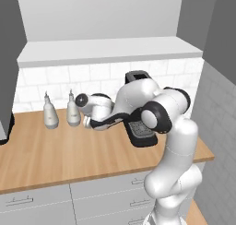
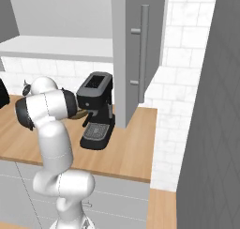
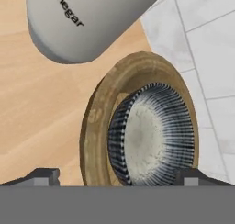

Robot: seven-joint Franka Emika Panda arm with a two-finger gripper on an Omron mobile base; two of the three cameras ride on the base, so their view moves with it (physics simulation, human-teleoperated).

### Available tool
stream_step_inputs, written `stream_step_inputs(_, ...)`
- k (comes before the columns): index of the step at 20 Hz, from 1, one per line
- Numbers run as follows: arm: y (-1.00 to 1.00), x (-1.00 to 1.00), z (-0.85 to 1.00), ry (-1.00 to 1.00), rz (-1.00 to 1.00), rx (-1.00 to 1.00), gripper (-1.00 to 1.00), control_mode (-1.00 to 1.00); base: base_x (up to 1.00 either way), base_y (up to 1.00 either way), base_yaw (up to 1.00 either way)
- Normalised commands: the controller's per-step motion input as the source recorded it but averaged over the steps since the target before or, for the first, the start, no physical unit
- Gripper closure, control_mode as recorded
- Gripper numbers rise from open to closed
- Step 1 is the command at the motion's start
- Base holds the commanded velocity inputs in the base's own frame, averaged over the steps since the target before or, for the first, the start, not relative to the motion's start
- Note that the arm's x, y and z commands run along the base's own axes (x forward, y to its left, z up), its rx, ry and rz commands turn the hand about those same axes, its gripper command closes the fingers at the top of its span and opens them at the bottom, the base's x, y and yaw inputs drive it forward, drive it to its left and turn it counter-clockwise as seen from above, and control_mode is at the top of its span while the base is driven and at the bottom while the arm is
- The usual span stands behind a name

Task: Pick up the bowls on the counter and stack them on top of one another in the open cabinet. Place the smaller bowl on top of the larger bowl.

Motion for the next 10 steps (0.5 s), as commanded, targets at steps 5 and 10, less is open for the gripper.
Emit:
stream_step_inputs(5,-0.05,0.19,-0.14,0.03,0.00,0.00,-1.00,-1.00,0.00,0.00,0.00)
stream_step_inputs(10,-0.08,0.15,-0.27,0.08,0.00,0.00,-1.00,-1.00,0.00,0.00,0.00)
